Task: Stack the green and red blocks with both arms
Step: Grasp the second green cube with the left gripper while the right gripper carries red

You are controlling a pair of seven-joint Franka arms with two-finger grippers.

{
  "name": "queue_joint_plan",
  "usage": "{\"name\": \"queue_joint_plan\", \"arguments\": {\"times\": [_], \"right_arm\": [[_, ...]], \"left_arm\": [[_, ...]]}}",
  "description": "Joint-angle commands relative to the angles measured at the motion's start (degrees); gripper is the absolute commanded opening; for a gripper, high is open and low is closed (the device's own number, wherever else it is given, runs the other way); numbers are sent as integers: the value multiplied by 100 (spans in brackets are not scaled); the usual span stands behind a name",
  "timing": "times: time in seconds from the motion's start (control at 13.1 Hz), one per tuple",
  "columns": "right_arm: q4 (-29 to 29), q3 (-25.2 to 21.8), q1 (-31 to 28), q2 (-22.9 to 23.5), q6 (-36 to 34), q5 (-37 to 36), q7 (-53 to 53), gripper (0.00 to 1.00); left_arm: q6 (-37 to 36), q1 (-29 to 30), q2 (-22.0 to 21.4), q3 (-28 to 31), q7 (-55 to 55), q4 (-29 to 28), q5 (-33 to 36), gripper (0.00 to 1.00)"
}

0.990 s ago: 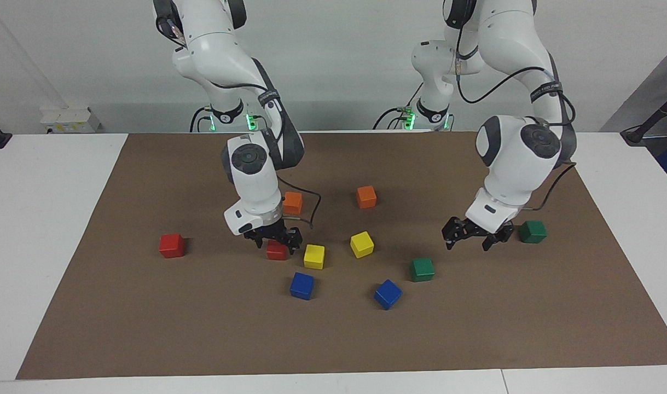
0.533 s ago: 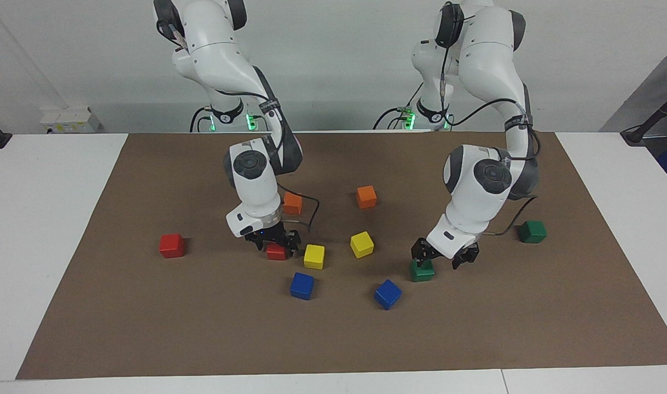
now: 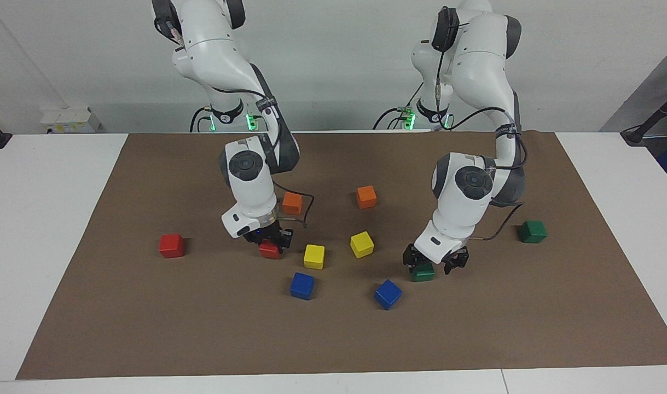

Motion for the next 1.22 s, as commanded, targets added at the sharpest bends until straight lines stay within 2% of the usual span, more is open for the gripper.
{"name": "queue_joint_plan", "arguments": {"times": [0.0, 0.08, 0.15, 0.3, 0.38, 0.46, 0.76, 0.91, 1.14], "right_arm": [[829, 62, -429, -169, -1081, 51, -810, 0], [866, 62, -596, -344, -1171, 42, -1179, 0], [867, 62, -737, -459, -1216, 42, -1557, 0], [849, 45, -1018, -565, -1418, 42, -2191, 0], [797, 45, -1167, -652, -1540, 42, -2515, 0], [727, 36, -1291, -723, -1663, 34, -2910, 0], [297, 45, -1985, -873, -1332, 33, -3968, 0], [-115, 36, -2135, -1004, -963, 33, -4109, 0], [-583, 36, -2285, -1145, -505, 42, -4109, 0]], "left_arm": [[364, -107, 119, 122, -250, -167, 276, 100], [356, -107, 120, 122, -250, -167, 276, 100], [373, -107, 120, 113, -267, -176, 276, 95], [383, -99, 111, 113, -276, -237, 276, 54], [304, -107, 102, 121, -320, -229, 268, 23], [225, -107, 93, 113, -338, -220, 285, 0], [-240, -2, -81, 122, -312, -62, 267, 0], [-583, 392, -423, 104, -128, -96, 259, 0], [-1084, 1015, -1108, 86, 853, -438, 180, 0]]}}
